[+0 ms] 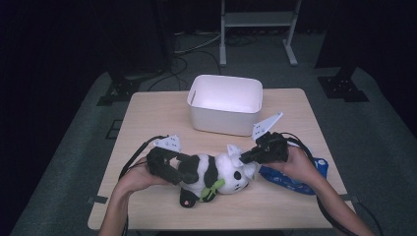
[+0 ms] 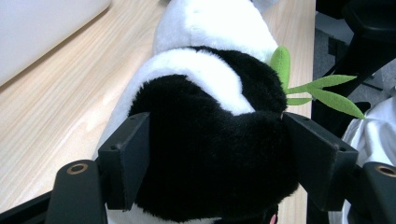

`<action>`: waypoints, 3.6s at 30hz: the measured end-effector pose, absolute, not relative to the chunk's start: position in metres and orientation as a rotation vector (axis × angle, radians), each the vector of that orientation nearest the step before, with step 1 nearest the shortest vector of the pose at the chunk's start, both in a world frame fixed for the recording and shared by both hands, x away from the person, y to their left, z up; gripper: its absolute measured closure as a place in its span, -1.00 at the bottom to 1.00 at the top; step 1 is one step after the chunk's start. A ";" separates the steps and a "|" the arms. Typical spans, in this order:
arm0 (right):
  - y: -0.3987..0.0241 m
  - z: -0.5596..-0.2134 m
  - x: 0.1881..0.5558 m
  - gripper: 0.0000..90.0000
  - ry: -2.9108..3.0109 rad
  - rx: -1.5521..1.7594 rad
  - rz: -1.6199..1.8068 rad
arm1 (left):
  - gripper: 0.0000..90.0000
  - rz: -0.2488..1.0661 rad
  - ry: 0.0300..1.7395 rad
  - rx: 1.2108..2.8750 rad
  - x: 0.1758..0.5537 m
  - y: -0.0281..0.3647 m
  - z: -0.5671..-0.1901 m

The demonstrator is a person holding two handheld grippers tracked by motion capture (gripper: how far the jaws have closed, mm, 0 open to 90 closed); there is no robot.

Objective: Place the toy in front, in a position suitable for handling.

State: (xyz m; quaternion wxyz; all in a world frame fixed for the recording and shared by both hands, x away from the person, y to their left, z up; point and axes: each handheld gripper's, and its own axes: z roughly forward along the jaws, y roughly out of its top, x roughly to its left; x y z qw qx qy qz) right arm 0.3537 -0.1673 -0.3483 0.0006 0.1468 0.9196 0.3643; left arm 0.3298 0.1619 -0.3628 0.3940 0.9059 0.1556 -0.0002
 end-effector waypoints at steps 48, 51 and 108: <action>-0.119 -0.333 0.363 0.89 2.959 0.330 1.061 | -0.42 0.023 0.342 2.265 0.323 0.160 -0.368; -0.130 -0.333 0.360 0.88 2.950 0.351 1.055 | -0.42 0.020 0.344 2.264 0.322 0.160 -0.368; -0.068 -0.332 0.350 0.89 2.994 0.138 1.067 | -0.42 0.031 0.278 2.258 0.316 0.148 -0.370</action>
